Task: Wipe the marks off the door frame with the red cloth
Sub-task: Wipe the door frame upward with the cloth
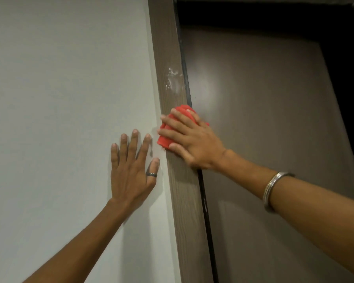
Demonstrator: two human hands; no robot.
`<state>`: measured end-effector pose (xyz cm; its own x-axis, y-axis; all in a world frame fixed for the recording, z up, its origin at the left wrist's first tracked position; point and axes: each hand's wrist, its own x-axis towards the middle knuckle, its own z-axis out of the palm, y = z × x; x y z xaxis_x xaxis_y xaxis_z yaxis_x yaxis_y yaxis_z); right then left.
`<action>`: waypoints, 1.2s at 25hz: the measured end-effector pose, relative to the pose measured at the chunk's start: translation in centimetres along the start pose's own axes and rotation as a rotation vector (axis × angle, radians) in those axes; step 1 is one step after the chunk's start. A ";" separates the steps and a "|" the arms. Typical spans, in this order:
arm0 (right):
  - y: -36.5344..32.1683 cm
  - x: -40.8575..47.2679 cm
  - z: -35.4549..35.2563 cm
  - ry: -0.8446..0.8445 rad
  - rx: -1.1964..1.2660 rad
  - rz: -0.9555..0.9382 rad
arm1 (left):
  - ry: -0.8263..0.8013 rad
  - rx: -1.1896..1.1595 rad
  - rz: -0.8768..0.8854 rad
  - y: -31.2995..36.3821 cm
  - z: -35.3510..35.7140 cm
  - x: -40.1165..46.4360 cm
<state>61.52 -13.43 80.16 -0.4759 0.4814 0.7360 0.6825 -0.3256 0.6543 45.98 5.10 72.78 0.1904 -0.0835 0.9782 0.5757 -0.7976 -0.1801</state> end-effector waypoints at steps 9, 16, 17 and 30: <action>3.4 4.2 0.2 -0.007 -0.003 0.019 | 0.098 0.040 -0.018 -1.1 0.5 3.9; 6.1 10.5 -0.9 0.021 0.034 0.243 | 0.131 0.033 -0.028 -1.1 1.0 4.0; 6.6 11.4 -1.2 0.051 0.054 0.310 | 0.127 0.028 -0.037 -1.0 0.9 4.1; 7.8 17.8 -1.7 0.136 0.083 0.614 | 0.076 -0.001 -0.021 -2.0 0.2 6.9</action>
<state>57.45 -8.84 98.69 -0.0468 0.1172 0.9920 0.8917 -0.4428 0.0944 46.28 6.20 79.85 0.1174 -0.1124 0.9867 0.5778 -0.8004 -0.1599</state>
